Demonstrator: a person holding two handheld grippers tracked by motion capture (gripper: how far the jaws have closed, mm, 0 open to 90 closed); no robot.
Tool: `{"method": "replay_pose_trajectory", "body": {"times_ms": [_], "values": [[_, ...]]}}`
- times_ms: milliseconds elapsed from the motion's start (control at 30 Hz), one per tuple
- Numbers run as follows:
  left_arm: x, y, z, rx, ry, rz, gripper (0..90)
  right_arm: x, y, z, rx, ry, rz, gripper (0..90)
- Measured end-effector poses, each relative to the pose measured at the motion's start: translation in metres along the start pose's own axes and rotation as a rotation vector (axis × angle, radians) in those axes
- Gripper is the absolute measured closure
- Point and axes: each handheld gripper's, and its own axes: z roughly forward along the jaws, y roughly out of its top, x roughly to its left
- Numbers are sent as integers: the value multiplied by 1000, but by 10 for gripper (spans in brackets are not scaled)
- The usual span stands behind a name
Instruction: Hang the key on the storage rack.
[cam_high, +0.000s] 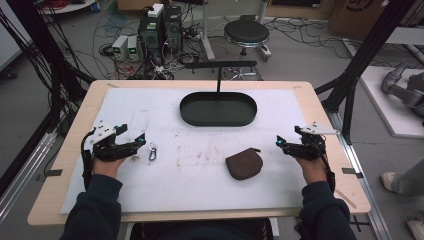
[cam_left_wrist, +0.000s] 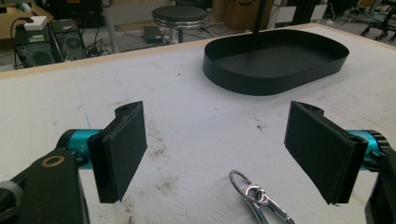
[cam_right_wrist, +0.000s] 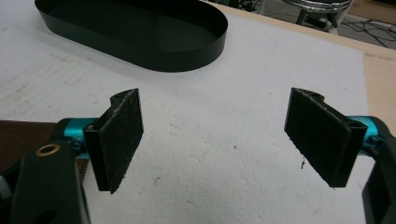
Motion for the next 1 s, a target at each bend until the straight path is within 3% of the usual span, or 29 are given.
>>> {"method": "replay_pose_trajectory", "body": {"times_ms": [400,467,567,667,767,800,900,933,967,1000], "values": [[-4,1,2,6,-7,14,227,0,-2,-4,-3,1,-8,198],[-5,2,2,10,-11,22,242,0,-2,-7,-10,-6,-7,198],[-9,3,2,21,-21,73,285,0,-2,-5,-9,-8,-11,200],[-11,3,0,25,-28,66,291,3,-1,-7,-11,-7,-8,200],[-14,0,2,65,-44,40,203,6,0,-9,-18,-5,-12,202],[-16,0,4,104,-56,60,202,8,1,-10,-29,-7,-16,202],[-17,0,7,140,-77,68,203,7,1,-9,-28,-6,-16,202],[-17,-1,10,178,-142,63,306,7,1,-7,-19,-6,-18,202],[-17,-1,10,178,-142,63,358,6,0,-6,-13,-5,-20,203],[-19,-4,14,235,-148,66,413,6,0,-5,-11,-2,-24,203]]}}
